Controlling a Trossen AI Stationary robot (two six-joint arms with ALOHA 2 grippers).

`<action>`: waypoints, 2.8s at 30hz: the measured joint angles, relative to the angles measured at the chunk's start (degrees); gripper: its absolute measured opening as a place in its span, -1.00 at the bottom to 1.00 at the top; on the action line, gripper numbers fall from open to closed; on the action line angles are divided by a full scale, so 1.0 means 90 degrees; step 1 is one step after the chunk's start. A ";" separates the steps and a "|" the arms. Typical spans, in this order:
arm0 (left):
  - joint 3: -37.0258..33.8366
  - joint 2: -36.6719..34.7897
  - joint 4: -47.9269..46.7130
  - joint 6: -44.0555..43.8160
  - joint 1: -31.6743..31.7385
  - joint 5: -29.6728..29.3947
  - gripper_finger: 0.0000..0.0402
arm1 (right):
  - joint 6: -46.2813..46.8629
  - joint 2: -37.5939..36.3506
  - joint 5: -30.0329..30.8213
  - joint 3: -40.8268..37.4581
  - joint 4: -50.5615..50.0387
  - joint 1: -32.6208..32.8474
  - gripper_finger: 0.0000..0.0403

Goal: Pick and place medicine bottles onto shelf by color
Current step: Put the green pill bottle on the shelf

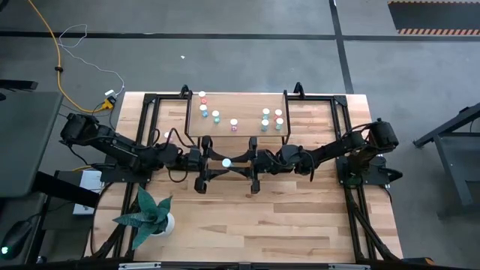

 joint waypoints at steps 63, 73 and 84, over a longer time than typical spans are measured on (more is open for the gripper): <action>0.0379 0.0276 -0.0733 -0.0161 0.0122 -0.0043 -0.58 | -0.0018 0.0333 0.0201 0.0012 0.0215 -0.0022 -0.59; 0.0379 0.0262 -0.0812 -0.0170 0.0126 -0.0261 -0.58 | 0.0097 0.0333 0.0608 0.0010 0.0158 -0.0017 -0.46; 0.0384 -0.0437 -0.1888 -0.0049 0.0133 -0.0983 -0.58 | -0.0057 -0.0187 0.1194 -0.0010 -0.0904 0.0027 0.05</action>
